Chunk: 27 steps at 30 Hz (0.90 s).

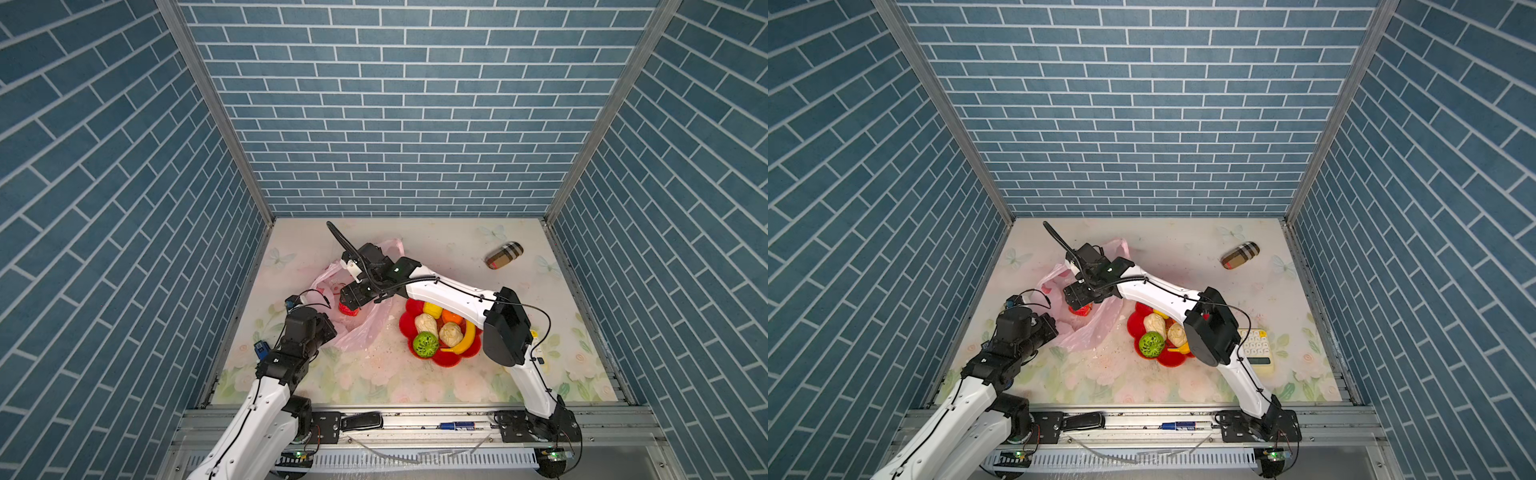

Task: Take the fake fruits out of the plastic bag
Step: 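Lower the right gripper into the bag and close it on the red fruit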

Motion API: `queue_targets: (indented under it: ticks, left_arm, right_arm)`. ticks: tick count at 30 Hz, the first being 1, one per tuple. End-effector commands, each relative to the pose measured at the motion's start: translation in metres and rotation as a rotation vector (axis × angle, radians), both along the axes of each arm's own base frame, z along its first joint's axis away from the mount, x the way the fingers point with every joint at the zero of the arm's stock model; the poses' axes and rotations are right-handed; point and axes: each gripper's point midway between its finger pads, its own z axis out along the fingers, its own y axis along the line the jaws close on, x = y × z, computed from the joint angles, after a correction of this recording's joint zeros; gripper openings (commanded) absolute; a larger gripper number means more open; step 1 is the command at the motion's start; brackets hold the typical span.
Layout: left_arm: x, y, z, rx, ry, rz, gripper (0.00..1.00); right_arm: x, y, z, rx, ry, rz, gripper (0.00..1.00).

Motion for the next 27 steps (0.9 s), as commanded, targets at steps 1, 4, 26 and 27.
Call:
queue_targets:
  ticks: [1,4,26,27]
  left_arm:
    - [-0.004,0.003,-0.008,0.024,0.02,-0.002,0.03]
    - [-0.003,0.003,-0.007,0.024,0.017,-0.007,0.03]
    - [-0.002,0.0,-0.006,0.015,0.01,-0.014,0.03]
    - [-0.001,0.0,-0.006,0.015,0.009,-0.014,0.03]
  right_arm:
    - [0.003,0.006,-0.005,-0.015,0.003,0.02,0.95]
    - [0.007,0.011,-0.014,-0.022,0.011,0.012,0.96]
    - [0.026,0.019,-0.074,-0.075,0.082,-0.078,0.88]
    - [0.026,0.019,-0.075,-0.075,0.083,-0.081,0.87]
